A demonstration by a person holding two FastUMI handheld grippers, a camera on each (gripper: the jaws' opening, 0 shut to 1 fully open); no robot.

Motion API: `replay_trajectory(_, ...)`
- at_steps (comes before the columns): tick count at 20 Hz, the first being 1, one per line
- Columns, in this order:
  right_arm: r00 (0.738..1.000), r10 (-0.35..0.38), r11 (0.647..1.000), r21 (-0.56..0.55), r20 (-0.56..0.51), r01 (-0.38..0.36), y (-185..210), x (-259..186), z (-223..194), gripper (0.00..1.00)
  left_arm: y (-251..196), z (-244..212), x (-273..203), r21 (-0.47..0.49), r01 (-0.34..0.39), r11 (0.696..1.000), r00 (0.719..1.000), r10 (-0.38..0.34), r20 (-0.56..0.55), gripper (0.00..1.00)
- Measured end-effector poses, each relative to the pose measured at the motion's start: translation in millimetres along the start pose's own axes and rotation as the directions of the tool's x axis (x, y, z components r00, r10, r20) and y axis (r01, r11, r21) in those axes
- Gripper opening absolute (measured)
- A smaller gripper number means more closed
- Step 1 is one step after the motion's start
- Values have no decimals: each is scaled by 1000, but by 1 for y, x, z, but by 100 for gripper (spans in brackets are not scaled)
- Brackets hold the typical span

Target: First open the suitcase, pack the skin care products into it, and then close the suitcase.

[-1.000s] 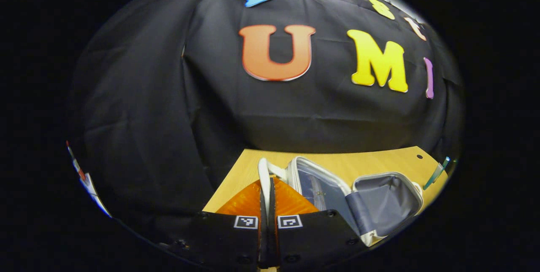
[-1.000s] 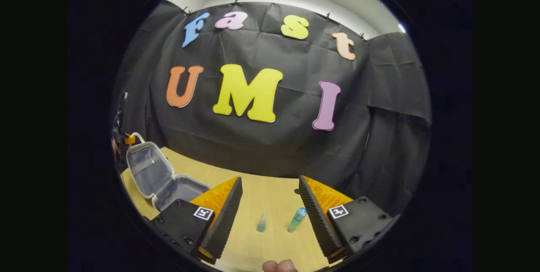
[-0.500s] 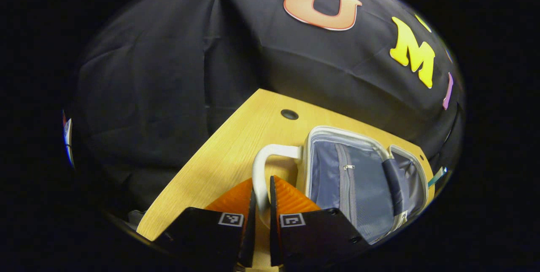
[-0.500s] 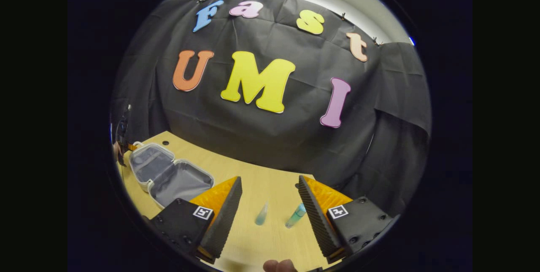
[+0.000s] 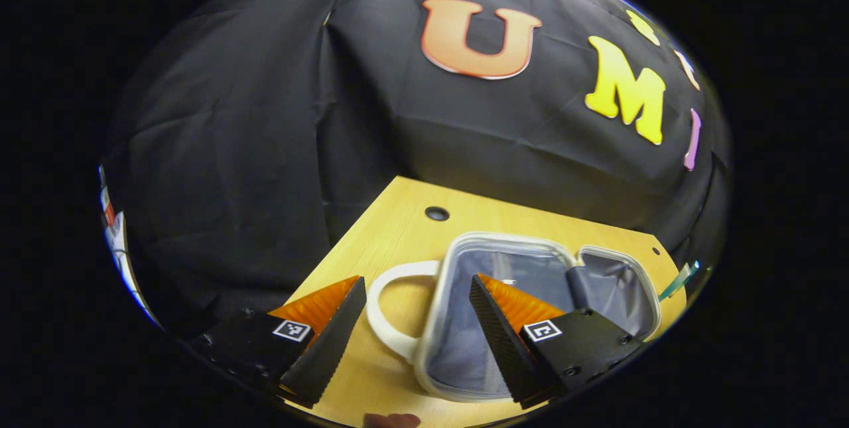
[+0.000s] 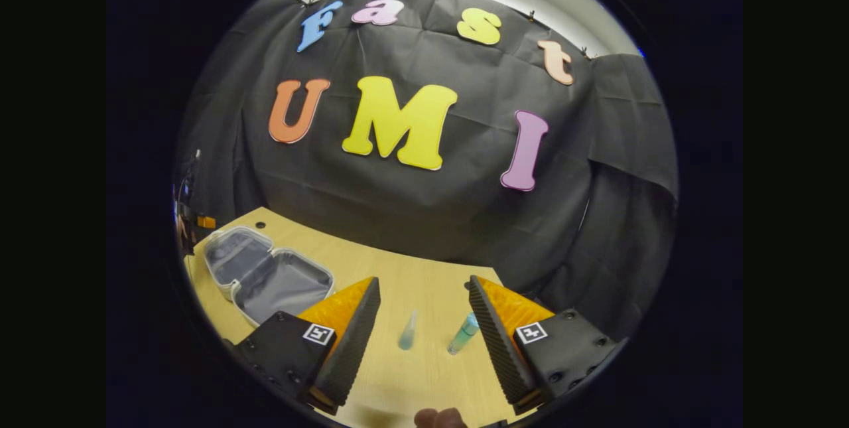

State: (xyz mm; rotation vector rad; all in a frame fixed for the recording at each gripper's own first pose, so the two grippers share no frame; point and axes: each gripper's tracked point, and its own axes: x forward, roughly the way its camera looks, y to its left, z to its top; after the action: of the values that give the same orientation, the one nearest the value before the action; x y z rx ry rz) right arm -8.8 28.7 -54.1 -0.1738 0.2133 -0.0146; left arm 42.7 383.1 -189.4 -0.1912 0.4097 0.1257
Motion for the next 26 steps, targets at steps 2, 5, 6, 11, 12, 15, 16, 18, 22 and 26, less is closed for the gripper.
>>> replay_trajectory(2, 1000, -3, 1000, 14, 8, 3, -13, 0, -4, 81, -32, 21, -24, 56, 12, 998, 999, -15, 51, 98)
replay_trajectory(5, 1000, -7, 999, 48, 4, 7, -35, 4, -15, 81, -78, 38, -52, 92, -16, 996, 994, 6, 106, 98)
replay_trajectory(6, 1000, -7, 998, 55, 6, 6, -41, 5, -18, 80, -96, 41, -61, 92, -16, 996, 992, 4, 123, 98)
replay_trajectory(11, 1000, -14, 997, 74, 1, 14, -74, 13, -32, 80, -205, 33, -95, 133, 55, 990, 984, -76, 160, 98)
replay_trajectory(12, 1000, -17, 996, 85, -3, 17, -81, 14, -35, 81, -227, 29, -98, 136, 75, 988, 982, -96, 160, 98)
replay_trajectory(15, 1000, -16, 996, 93, -10, 17, -97, 16, -43, 81, -280, 16, -105, 143, 107, 984, 981, -128, 146, 98)
replay_trajectory(16, 1000, -12, 995, 99, -15, 13, -104, 17, -47, 80, -298, 12, -108, 138, 126, 982, 979, -146, 143, 98)
replay_trajectory(18, 999, -3, 994, 110, -32, 7, -114, 17, -57, 80, -337, 2, -109, 147, 169, 975, 975, -187, 123, 98)
replay_trajectory(22, 998, 8, 992, 128, -63, 0, -138, 20, -75, 80, -413, -36, -106, 198, 292, 936, 951, -306, 44, 98)
replay_trajectory(26, 994, 11, 992, 124, -112, 3, -164, 24, -100, 80, -489, -84, -96, 238, 391, 889, 918, -395, -31, 98)
